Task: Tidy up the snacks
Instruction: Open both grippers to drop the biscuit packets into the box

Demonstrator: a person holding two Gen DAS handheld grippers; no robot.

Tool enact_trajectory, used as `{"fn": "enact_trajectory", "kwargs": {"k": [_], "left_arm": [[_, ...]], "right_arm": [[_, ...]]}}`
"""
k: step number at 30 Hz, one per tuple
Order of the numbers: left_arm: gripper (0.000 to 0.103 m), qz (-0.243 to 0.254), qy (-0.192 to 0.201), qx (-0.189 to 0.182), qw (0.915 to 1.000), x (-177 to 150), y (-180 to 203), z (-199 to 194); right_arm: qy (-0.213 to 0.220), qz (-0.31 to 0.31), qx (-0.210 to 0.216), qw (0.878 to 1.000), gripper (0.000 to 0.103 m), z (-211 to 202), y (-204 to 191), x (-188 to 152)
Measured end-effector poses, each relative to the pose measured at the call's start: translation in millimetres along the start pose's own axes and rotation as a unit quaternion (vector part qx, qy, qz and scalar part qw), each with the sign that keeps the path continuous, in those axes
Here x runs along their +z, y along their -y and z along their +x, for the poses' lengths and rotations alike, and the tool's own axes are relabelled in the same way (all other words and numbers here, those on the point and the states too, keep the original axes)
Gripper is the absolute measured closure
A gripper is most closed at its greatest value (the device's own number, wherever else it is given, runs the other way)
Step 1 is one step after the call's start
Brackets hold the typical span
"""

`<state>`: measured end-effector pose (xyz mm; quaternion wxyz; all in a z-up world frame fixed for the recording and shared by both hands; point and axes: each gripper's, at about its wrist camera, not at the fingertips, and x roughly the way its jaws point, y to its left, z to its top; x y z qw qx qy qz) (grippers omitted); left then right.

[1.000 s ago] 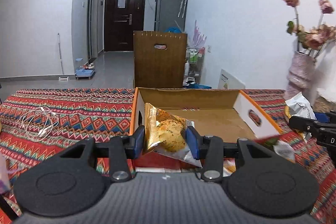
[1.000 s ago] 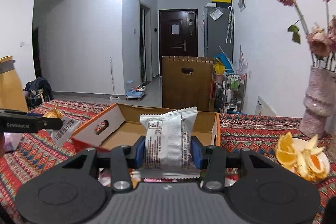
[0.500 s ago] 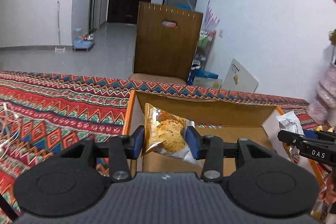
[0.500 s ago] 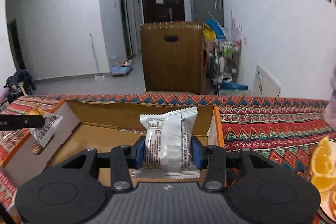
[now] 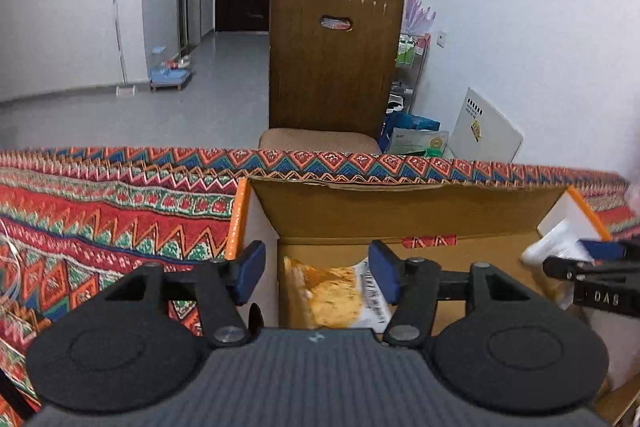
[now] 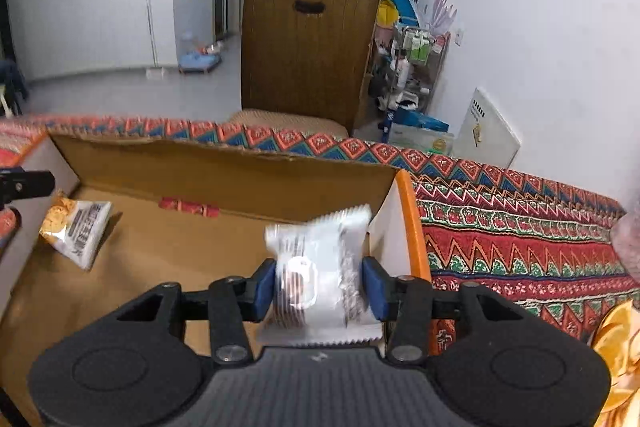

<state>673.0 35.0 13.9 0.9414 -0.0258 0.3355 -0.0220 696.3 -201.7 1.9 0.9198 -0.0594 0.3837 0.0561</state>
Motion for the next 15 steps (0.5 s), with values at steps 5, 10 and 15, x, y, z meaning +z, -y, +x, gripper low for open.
{"fn": "enact_trajectory", "kwargs": {"k": [5,10,15], "left_arm": [[0.032,-0.004,0.013,-0.003,0.9999,0,0,-6],[0.028,-0.013,0.014,-0.010,0.9998,0,-4,-25],[0.026,-0.012,0.024,-0.022,0.9994,0,-4,-57]], "right_arm": [[-0.012,0.012,0.013,1.000,0.046,2,-1,10],[-0.001,0.025,0.029,0.999,0.040,-13,8,9],[0.020,0.030,0.050,0.998,0.020,-45,14,8]]}}
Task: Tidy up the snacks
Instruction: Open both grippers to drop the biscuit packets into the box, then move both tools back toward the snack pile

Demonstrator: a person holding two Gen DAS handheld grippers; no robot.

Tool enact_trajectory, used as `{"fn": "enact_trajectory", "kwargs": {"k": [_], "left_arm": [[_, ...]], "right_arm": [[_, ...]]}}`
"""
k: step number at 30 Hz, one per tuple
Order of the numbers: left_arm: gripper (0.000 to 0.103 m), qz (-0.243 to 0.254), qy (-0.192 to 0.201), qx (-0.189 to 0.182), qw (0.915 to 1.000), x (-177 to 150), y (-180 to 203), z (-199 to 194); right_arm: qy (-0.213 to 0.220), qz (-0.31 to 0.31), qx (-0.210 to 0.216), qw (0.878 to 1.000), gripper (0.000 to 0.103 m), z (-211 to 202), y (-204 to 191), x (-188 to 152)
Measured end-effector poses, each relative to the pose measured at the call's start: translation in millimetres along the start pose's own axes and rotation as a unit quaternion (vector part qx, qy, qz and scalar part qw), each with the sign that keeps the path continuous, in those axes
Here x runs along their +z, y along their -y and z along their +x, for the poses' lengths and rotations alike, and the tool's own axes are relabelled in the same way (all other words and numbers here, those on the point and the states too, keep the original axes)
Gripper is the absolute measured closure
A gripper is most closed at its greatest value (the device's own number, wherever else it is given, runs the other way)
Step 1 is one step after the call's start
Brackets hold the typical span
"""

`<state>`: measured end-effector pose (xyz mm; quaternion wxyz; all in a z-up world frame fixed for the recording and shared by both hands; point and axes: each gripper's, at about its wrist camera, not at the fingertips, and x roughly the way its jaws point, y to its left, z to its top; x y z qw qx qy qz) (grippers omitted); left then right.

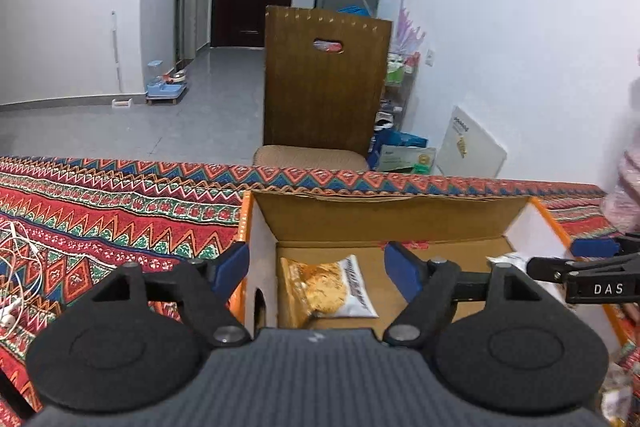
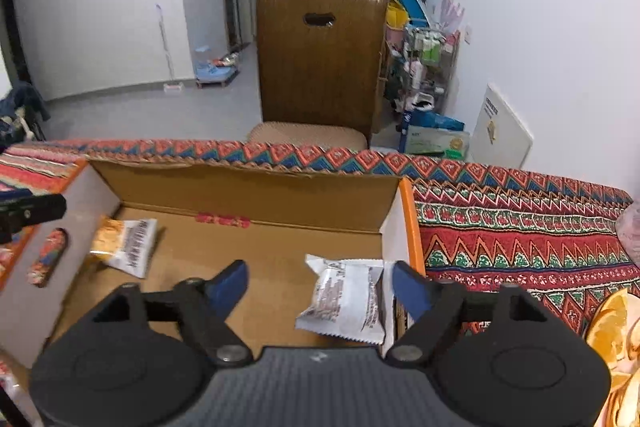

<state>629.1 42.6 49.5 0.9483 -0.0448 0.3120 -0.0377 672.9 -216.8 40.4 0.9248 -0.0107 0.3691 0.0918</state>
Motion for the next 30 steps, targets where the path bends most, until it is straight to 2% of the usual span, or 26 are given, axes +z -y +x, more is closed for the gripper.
{"fn": "enact_trajectory", "kwargs": {"k": [7,15,18,30], "left_arm": [[0.021,0.016,0.020,0.001,0.9997,-9,14,-59],[0.017,0.029,0.048,0.002,0.9984,-39,27,-136],[0.015,0.036,0.056,0.003,0.9978,-54,34,-162],[0.009,0.036,0.070,-0.009,0.9968,-144,45,-251]], "right_arm": [[0.023,0.001,0.012,1.000,0.020,-53,-3,-16],[0.049,-0.001,0.026,0.998,0.015,-122,-9,-61],[0.055,0.001,0.032,0.998,0.010,-143,-11,-79],[0.084,0.020,0.055,0.995,0.009,-224,-11,-174]]}}
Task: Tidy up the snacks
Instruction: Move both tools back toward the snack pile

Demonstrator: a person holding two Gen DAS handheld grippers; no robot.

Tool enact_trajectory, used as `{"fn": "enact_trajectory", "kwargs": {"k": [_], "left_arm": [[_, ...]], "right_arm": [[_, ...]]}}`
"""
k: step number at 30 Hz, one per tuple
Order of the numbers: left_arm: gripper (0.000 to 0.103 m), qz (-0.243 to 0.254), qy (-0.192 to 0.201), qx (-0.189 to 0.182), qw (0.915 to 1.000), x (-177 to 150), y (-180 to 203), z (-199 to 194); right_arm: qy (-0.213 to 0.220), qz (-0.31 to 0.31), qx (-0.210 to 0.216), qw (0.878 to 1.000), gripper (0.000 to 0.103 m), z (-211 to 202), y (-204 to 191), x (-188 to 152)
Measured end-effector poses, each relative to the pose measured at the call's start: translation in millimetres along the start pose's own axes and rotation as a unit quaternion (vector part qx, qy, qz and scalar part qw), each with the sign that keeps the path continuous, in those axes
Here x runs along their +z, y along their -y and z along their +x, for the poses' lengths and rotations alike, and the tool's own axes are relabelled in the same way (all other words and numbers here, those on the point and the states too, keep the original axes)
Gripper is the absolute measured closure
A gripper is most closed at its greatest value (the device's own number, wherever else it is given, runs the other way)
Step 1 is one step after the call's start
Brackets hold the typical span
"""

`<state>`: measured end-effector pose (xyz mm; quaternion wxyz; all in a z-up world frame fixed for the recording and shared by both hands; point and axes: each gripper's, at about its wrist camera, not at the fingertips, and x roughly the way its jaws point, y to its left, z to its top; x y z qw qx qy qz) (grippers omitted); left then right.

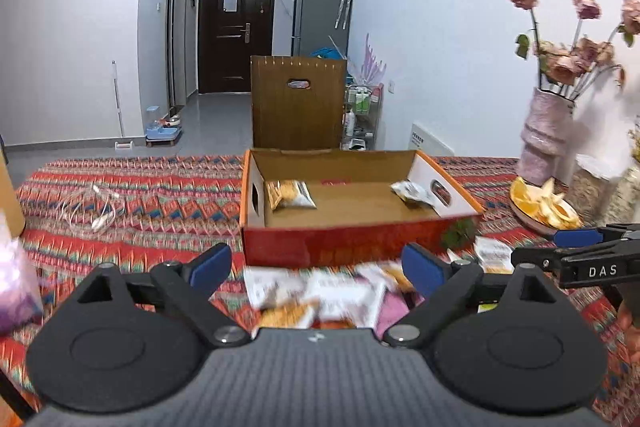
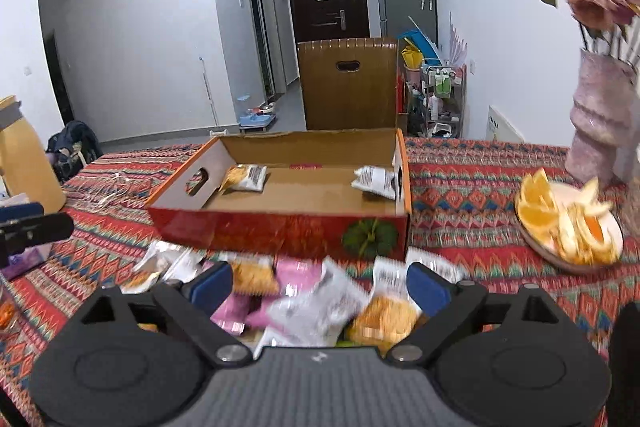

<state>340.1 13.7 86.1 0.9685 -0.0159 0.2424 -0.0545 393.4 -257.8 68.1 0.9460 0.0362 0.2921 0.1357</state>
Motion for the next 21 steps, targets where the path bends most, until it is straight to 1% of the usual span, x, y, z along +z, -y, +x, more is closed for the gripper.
{"fn": "enact_trajectory", "kwargs": {"k": [2,6,9,12,16,21], "left_arm": [[0.006,0.001,0.004,-0.002,1.0000,-13,1,-17],[0.006,0.009,0.014,0.012,0.9998,-40,8,-49],[0.006,0.013,0.020,0.013,0.9996,-58,15,-71],[0.005,0.017,0.028,0.020,0.9993,-78,23,-92],[0.005,0.005,0.028,0.019,0.9994,-110,30,-118],[0.004,-0.004,0.032,0.029,0.9991,-140,35,-147]], "right_arm": [[0.008,-0.001,-0.004,1.000,0.009,-13,0,-13],[0.024,0.002,-0.004,1.000,0.008,-40,0,-44],[0.036,0.008,-0.006,0.999,0.008,-57,-1,-66],[0.047,-0.001,-0.011,0.999,0.007,-76,-8,-91],[0.056,-0.006,-0.009,0.998,0.006,-102,-17,-126],[0.056,-0.018,-0.004,0.998,0.004,-129,-29,-166]]}}
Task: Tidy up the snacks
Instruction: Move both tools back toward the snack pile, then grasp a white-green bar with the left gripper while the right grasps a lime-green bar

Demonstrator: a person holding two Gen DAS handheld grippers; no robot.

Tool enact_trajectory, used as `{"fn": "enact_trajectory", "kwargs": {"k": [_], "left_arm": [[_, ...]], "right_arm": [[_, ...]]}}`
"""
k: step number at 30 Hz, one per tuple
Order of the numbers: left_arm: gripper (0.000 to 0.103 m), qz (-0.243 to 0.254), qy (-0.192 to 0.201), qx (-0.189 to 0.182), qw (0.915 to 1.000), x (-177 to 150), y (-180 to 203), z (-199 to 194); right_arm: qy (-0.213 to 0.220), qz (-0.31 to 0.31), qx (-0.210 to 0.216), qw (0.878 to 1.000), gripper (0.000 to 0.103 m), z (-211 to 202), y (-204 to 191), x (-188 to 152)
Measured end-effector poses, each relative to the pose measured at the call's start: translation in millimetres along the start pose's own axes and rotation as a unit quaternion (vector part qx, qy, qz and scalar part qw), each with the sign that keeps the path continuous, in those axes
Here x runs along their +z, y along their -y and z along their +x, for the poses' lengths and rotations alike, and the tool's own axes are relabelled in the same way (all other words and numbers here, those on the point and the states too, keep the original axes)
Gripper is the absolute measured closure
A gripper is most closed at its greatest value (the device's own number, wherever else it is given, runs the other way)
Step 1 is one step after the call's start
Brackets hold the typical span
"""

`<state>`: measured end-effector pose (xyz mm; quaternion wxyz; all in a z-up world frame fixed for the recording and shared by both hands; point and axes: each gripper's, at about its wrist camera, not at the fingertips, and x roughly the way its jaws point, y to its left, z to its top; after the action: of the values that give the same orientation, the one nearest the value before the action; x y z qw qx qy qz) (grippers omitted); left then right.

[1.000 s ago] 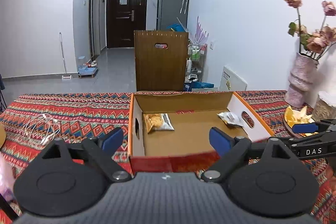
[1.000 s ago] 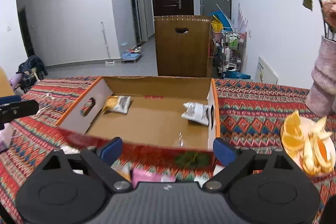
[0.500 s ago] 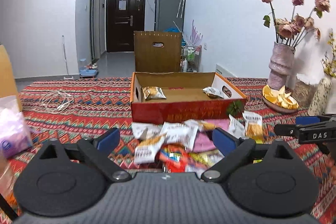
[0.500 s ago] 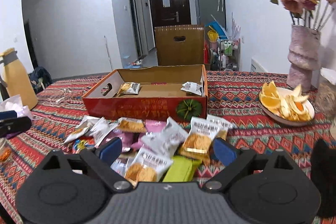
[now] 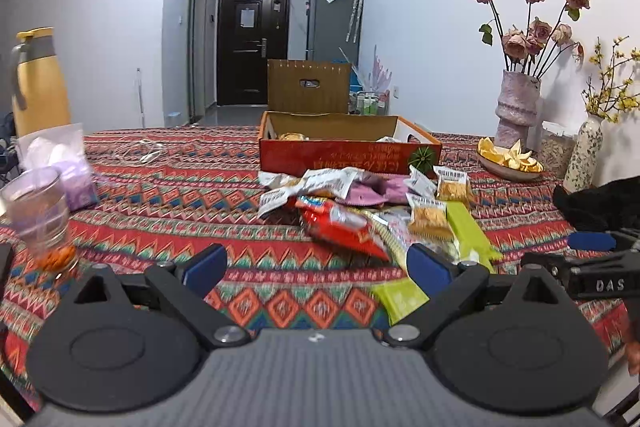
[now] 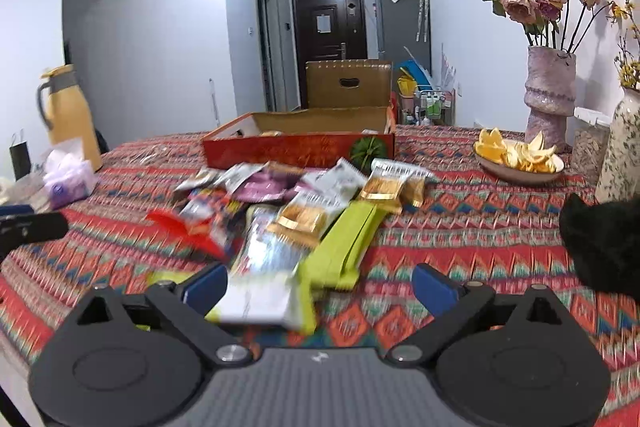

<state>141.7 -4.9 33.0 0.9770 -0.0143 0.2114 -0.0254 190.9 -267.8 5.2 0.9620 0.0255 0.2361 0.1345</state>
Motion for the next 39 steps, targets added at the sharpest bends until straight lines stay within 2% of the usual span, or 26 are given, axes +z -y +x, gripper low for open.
{"fn": "enact_trajectory", "kwargs": {"k": [8,15,24,31,39], "left_arm": [[0.003,-0.002,-0.005,0.006,1.0000,-27,2,-30],[0.002,-0.003,-0.023,-0.006,0.9997,-39,1,-26],[0.002,-0.012,-0.045,-0.005,0.9989,-42,-18,-9],[0.002,-0.015,-0.057,-0.007,0.9983,-37,-32,11],[0.002,0.007,-0.068,-0.057,0.9960,-28,-16,38]], "right_arm": [[0.001,0.000,0.014,1.000,0.002,-40,-18,-38],[-0.001,-0.018,0.016,1.000,0.001,-50,-33,-42],[0.000,-0.028,0.025,0.999,0.001,-38,-52,-33],[-0.018,-0.014,0.016,1.000,0.001,-14,-54,-27],[-0.021,-0.001,-0.006,1.000,0.001,5,-43,-16]]}}
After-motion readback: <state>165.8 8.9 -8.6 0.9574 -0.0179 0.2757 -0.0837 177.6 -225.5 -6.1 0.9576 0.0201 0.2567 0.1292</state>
